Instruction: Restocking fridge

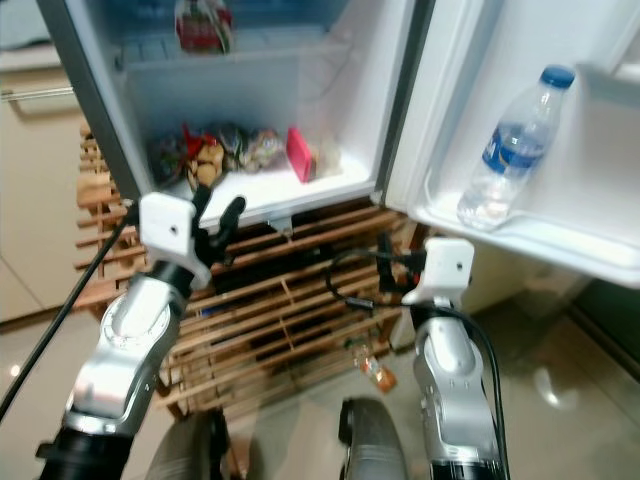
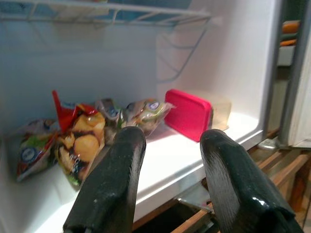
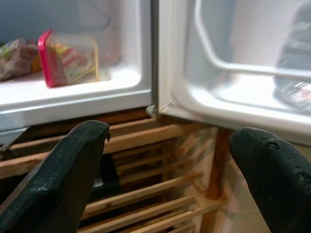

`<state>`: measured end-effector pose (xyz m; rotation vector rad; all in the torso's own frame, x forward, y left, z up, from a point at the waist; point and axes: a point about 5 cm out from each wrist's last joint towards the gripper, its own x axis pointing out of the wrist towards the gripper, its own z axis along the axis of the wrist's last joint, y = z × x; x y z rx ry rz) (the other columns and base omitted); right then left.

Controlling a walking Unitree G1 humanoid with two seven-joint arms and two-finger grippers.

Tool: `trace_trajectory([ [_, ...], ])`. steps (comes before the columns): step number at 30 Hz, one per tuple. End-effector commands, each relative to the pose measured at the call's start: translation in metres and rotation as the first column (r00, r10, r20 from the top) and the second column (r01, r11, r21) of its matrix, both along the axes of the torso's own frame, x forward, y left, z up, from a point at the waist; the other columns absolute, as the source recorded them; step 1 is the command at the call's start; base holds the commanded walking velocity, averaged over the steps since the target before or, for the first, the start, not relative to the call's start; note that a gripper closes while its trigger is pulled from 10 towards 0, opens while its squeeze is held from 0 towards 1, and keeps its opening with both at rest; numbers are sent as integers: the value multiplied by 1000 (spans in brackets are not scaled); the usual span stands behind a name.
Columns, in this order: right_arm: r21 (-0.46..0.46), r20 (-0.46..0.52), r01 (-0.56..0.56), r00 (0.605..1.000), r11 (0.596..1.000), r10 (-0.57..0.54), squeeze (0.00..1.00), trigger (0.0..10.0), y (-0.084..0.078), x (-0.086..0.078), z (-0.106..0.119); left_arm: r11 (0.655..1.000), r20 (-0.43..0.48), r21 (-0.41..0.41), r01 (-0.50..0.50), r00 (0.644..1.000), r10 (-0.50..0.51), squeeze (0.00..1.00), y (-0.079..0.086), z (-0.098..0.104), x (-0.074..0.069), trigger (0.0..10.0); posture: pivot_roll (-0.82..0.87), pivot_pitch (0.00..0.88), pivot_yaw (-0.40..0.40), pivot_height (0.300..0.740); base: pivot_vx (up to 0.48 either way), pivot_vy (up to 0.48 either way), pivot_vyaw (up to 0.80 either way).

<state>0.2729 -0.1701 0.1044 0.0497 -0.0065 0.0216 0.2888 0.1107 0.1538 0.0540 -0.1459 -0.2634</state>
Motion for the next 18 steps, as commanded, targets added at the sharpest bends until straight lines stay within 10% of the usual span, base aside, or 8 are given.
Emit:
trace_trajectory([
  [1,20,25,-24,999,1000,23,0,10000,4,6,7,1000,-4,-15,-21,1000,21,0,2,1,4,10000,-91,0,-3,674,0,0,0],
  [18,85,5,-123,992,989,123,0,10000,13,19,1,997,-15,-78,-27,1000,26,0,3,-3,12,10000,-87,0,-26,740,0,0,0],
])
